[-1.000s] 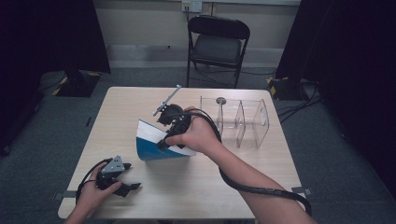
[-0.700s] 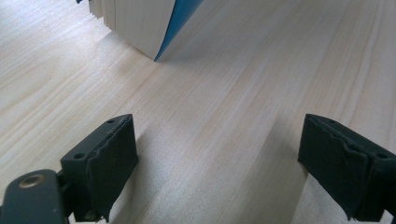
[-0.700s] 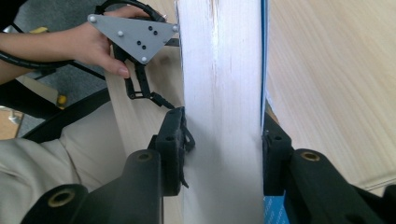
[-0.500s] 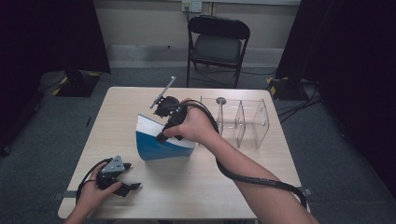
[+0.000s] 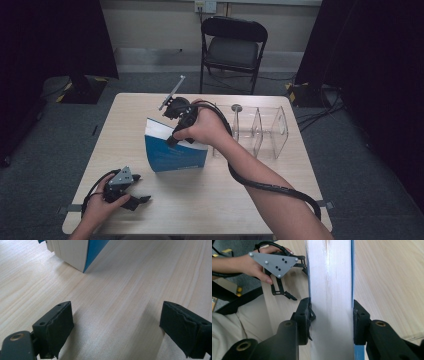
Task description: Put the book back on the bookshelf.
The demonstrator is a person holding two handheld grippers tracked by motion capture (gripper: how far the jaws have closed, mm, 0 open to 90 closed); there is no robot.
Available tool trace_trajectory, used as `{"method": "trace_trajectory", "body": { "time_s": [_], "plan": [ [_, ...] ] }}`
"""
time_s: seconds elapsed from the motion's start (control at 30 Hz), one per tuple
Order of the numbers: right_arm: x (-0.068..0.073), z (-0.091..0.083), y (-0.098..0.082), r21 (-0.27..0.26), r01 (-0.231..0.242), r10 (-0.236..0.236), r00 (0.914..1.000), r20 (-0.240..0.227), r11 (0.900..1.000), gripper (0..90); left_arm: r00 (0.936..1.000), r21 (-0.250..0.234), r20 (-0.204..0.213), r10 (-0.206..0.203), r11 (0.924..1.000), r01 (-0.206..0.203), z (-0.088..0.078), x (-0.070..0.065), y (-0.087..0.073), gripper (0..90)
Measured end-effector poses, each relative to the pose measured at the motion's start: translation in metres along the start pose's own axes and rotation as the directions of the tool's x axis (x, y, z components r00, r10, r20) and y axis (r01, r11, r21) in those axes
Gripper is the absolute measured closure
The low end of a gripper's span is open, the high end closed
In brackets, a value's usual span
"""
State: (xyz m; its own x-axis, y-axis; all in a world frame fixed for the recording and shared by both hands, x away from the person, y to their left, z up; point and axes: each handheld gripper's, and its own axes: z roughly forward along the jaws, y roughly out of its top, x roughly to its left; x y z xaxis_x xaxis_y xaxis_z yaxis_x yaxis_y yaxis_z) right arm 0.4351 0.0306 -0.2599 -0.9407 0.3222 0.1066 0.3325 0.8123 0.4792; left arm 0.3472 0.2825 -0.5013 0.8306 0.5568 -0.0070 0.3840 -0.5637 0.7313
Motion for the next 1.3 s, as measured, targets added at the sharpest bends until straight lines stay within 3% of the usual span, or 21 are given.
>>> {"method": "trace_trajectory", "body": {
  "time_s": [0.67,0.93,1.13,1.3],
  "plan": [
    [-0.004,0.005,0.013,0.029,0.101,-0.102,0.9932,0.056,0.994,55.2,1.0000,-0.001,0.002,0.001,1.0000,-0.001,0.000,0.000,0.000,10.8],
    [-0.003,0.010,0.017,0.069,0.173,-0.179,0.9796,0.091,0.983,50.6,0.9999,-0.003,0.009,-0.012,0.9999,0.012,0.001,0.000,0.000,10.8],
    [-0.004,0.012,0.018,0.076,0.182,-0.189,0.9755,0.112,0.980,50.1,0.9999,-0.002,0.009,-0.012,0.9999,0.012,0.001,0.000,0.000,10.8],
    [-0.010,0.020,0.013,0.128,0.186,-0.201,0.9726,0.116,0.974,49.3,0.9999,-0.002,0.008,-0.009,1.0000,0.009,0.001,0.000,0.000,10.7]
  ]
}}
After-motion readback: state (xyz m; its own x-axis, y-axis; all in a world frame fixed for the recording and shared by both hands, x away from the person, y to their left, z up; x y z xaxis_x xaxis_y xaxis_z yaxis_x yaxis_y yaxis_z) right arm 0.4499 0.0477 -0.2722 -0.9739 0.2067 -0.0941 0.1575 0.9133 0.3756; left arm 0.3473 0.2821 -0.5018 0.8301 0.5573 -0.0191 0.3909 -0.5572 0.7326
